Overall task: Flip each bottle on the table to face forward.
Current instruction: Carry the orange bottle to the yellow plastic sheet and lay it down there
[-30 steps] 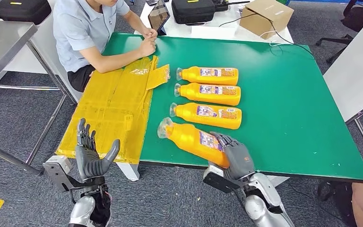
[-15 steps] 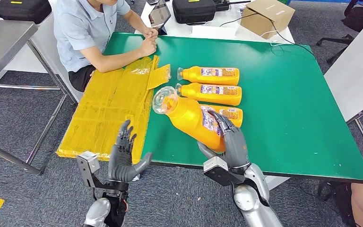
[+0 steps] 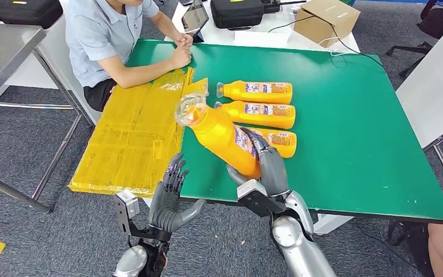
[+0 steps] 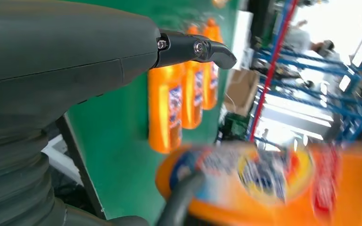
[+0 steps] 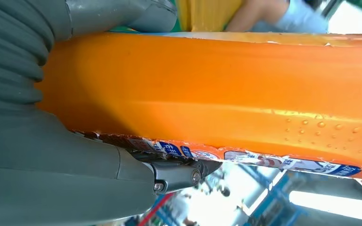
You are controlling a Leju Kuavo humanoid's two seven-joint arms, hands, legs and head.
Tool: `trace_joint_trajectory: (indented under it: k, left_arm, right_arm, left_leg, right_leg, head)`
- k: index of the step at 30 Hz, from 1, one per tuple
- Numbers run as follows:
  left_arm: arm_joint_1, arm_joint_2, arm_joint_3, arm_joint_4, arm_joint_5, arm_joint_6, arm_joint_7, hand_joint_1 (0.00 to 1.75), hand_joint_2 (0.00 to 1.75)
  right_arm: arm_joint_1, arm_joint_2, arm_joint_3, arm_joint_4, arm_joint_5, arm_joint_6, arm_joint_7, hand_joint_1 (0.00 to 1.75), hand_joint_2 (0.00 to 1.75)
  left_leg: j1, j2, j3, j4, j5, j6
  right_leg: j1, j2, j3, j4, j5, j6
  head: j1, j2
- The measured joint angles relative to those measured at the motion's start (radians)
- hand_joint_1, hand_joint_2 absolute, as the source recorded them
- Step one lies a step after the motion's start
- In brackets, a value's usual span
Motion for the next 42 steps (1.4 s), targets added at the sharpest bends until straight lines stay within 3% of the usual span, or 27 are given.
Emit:
trace_joint_trajectory:
  k: [6, 15, 29, 35, 39, 41, 42]
  left_arm:
    - [-0.014, 0.002, -0.043, -0.015, -0.039, -0.018, -0.031, 0.0, 1.75]
    - [-0.008, 0.004, -0.036, -0.038, -0.039, 0.01, -0.044, 0.0, 1.75]
    - [-0.032, 0.004, 0.005, -0.059, 0.018, 0.003, -0.028, 0.0, 1.75]
    - [-0.043, 0.004, 0.015, -0.057, 0.028, -0.012, -0.028, 0.0, 1.75]
    - [-0.055, 0.004, 0.015, -0.049, 0.073, -0.069, -0.019, 0.0, 1.75]
    - [-0.06, 0.004, 0.015, -0.042, 0.096, -0.099, -0.011, 0.12, 1.75]
    - [-0.061, 0.004, 0.015, -0.039, 0.102, -0.107, -0.009, 0.48, 1.75]
  right_arm:
    - [-0.018, 0.04, 0.065, 0.094, 0.02, 0.009, -0.039, 1.75, 1.75]
    - [-0.03, 0.076, 0.132, 0.163, 0.061, -0.014, 0.001, 1.75, 1.75]
    - [-0.016, 0.051, 0.199, 0.169, 0.168, -0.004, 0.005, 1.75, 1.75]
    - [-0.026, 0.036, 0.223, 0.169, 0.174, 0.02, -0.028, 1.75, 1.75]
    - [-0.045, 0.029, 0.239, 0.174, 0.163, 0.047, -0.068, 1.75, 1.75]
    - [-0.055, 0.026, 0.248, 0.177, 0.162, 0.049, -0.077, 1.73, 1.75]
    - [-0.058, 0.025, 0.251, 0.178, 0.162, 0.049, -0.08, 1.69, 1.75]
  left_leg:
    - [0.0, 0.0, 0.0, 0.0, 0.0, 0.0]
    - [0.0, 0.0, -0.001, 0.0, 0.0, 0.0]
    - [0.0, 0.0, -0.001, 0.0, 0.0, 0.0]
    - [0.0, 0.0, -0.001, 0.0, 0.0, 0.0]
    - [0.0, 0.0, -0.001, 0.0, 0.0, 0.0]
    - [0.0, 0.0, -0.001, 0.0, 0.0, 0.0]
    - [0.0, 0.0, -0.001, 0.0, 0.0, 0.0]
  right_leg:
    - [0.0, 0.0, 0.0, 0.0, 0.0, 0.0]
    - [0.0, 0.0, -0.002, 0.0, 0.0, 0.0]
    - [0.0, 0.0, -0.002, 0.0, 0.0, 0.0]
    - [0.0, 0.0, -0.002, 0.0, 0.0, 0.0]
    - [0.0, 0.0, -0.002, 0.0, 0.0, 0.0]
    - [0.0, 0.0, -0.002, 0.0, 0.0, 0.0]
    - [0.0, 0.0, -0.002, 0.0, 0.0, 0.0]
  head:
    - [0.0, 0.0]
    - [0.0, 0.0]
    - [0.0, 0.0]
    - [0.0, 0.0]
    - [0.0, 0.0]
    - [0.0, 0.0]
    - [0.0, 0.0]
